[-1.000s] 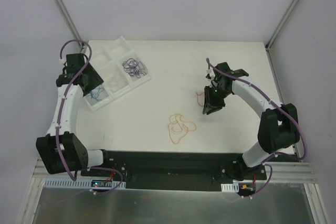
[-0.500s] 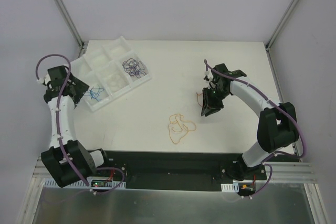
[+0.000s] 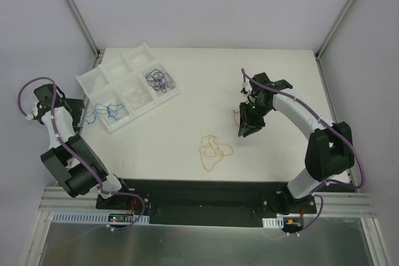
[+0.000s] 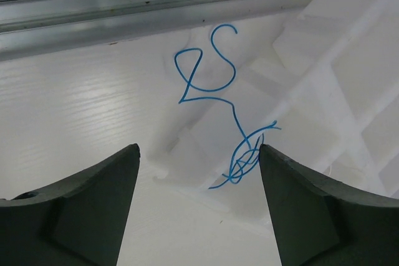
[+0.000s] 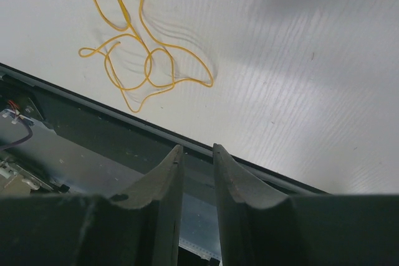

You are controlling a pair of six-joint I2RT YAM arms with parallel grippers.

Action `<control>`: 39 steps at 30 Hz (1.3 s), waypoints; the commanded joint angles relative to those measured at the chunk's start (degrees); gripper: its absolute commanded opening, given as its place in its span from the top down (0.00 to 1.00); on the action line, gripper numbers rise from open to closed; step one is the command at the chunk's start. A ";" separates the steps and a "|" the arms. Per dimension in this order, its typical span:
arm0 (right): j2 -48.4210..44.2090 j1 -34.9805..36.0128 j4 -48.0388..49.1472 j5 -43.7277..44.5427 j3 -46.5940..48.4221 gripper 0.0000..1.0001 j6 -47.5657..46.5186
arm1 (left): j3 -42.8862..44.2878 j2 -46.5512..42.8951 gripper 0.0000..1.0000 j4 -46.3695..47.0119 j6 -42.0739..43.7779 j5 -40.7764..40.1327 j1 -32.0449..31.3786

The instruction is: Untangle the cables

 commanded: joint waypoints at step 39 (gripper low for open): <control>-3.06 0.18 -0.61 0.82 -0.38 0.72 -0.27 | -2.36 0.53 1.00 22.10 0.60 16.21 -9.73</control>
